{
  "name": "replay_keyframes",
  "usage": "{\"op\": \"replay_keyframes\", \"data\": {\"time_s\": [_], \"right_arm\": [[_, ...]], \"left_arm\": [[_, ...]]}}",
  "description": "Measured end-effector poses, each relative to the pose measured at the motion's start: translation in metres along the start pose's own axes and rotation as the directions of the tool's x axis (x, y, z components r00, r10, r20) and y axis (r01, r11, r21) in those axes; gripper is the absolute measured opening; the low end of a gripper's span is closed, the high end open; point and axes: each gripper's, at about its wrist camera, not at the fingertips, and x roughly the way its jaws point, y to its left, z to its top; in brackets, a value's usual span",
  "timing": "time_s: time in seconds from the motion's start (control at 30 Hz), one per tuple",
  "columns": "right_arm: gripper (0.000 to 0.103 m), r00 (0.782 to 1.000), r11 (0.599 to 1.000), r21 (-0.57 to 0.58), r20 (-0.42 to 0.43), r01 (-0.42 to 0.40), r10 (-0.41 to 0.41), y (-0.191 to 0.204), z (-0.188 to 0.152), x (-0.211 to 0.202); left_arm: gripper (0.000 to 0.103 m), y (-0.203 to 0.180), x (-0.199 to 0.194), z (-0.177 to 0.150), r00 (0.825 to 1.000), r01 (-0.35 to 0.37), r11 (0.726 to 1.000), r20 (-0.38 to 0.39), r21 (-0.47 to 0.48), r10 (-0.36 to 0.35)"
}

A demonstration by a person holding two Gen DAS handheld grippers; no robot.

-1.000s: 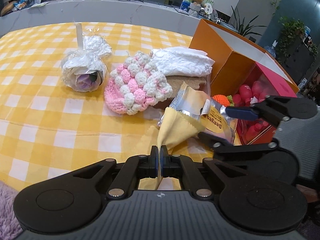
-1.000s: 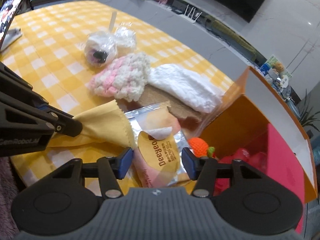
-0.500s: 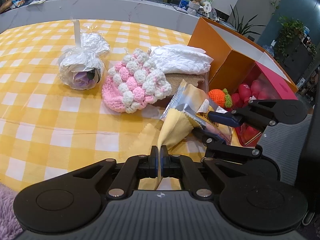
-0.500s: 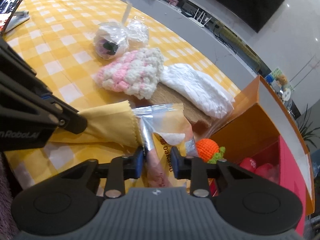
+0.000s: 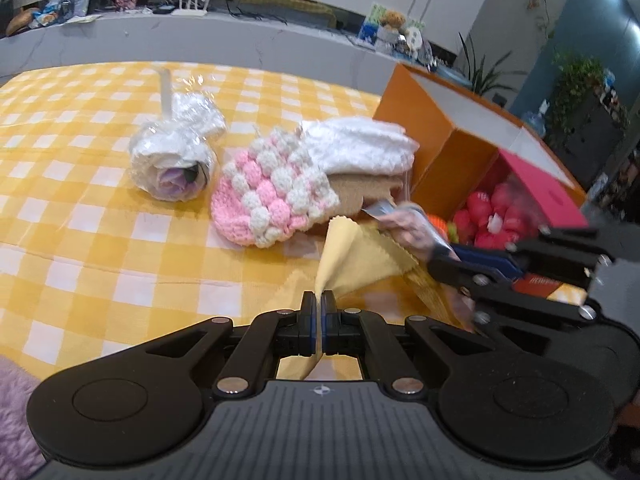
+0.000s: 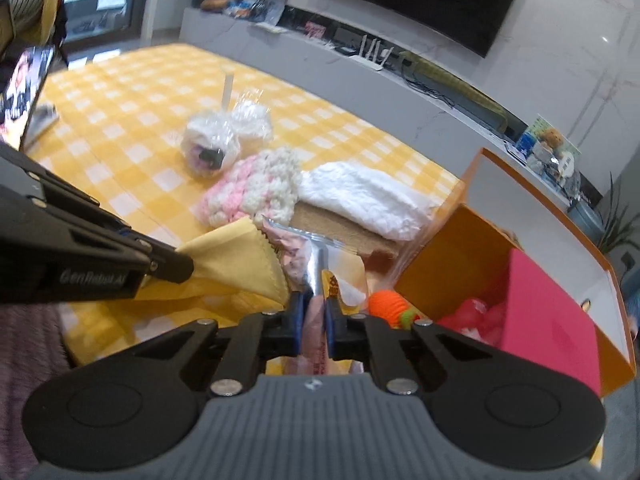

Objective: Organize soft objects
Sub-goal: 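Carry the yellow cloth and snack packet into the orange box and release both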

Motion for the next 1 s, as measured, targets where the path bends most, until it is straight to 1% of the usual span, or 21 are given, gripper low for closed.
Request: {"op": "replay_keyframes", "data": {"time_s": [0.1,0.2,0.37,0.47,0.57,0.63,0.73,0.9,1.0], "right_arm": [[0.008,1.000,0.998,0.065,0.028,-0.006,0.004,-0.006,-0.002,-0.020],[0.008,0.998,0.995,0.101,0.070,-0.010,0.003,-0.012,-0.001,-0.041],[0.008,0.989,0.991,0.134,0.146,-0.026,0.006,-0.026,0.006,-0.072],[0.008,0.981,0.987,0.161,0.192,-0.030,-0.002,-0.036,0.011,-0.090],[0.008,0.972,0.986,0.169,0.235,-0.014,-0.027,-0.048,0.015,-0.105],[0.008,0.966,0.984,0.179,0.256,-0.002,-0.044,-0.058,0.016,-0.115],[0.008,0.958,0.980,0.196,0.278,0.013,-0.069,-0.078,0.019,-0.128],[0.008,0.941,0.976,0.199,0.304,0.088,-0.147,-0.113,0.025,-0.145],[0.008,0.938,0.967,0.229,0.298,0.110,-0.178,-0.139,0.028,-0.149]], "left_arm": [[0.002,0.000,-0.010,0.002,1.000,-0.017,1.000,0.022,-0.018,0.018],[0.002,-0.005,-0.019,0.005,0.999,-0.025,1.000,0.046,-0.009,0.025],[0.002,-0.021,-0.043,0.015,0.994,-0.010,1.000,0.107,0.010,0.008],[0.002,-0.033,-0.058,0.026,0.989,0.014,1.000,0.144,0.019,-0.017],[0.002,-0.045,-0.069,0.037,0.984,0.048,0.998,0.170,0.030,-0.052],[0.002,-0.057,-0.074,0.045,0.980,0.053,0.997,0.189,0.055,-0.063],[0.002,-0.077,-0.078,0.062,0.973,0.077,0.992,0.210,0.099,-0.097],[0.002,-0.109,-0.073,0.091,0.958,0.149,0.979,0.223,0.139,-0.178],[0.002,-0.127,-0.060,0.111,0.948,0.195,0.969,0.225,0.155,-0.226]]}}
